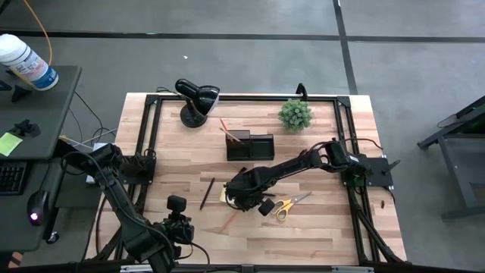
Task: Pick and place office supplies into organizer
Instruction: Put the orange pencil into the black desk organizer
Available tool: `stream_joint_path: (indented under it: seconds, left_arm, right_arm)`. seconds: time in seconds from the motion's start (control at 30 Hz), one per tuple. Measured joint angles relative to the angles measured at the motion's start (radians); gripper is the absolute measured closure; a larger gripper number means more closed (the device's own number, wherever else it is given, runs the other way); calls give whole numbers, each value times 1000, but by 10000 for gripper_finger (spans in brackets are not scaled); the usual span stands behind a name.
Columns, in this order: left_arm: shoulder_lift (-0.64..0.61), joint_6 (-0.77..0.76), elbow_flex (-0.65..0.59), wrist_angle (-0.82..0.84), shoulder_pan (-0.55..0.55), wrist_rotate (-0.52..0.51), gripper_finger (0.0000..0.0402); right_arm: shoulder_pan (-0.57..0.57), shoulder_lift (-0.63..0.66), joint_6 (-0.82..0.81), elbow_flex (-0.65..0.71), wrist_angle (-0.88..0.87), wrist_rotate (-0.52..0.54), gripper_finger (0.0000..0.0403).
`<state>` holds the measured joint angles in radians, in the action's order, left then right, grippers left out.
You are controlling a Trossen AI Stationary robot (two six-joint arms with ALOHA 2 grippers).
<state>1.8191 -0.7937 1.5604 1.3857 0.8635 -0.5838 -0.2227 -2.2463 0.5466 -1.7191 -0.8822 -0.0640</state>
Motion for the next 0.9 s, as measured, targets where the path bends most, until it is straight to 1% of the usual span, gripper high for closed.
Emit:
stream_joint_path:
  seconds: [0.2,0.47,0.6,0.9]
  left_arm:
    - [0,0,0,0,0,0,397]
    - [0,-1,0,0,0,0,396]
    - [0,-1,0,0,0,0,396]
    - [0,-1,0,0,0,0,396]
  right_arm:
    - [12,0,-26,0,-14,-10,352]
    - [13,0,-23,0,-22,-19,322]
    - [12,0,-23,0,-33,-17,313]
    - [15,0,-23,0,-49,-14,318]
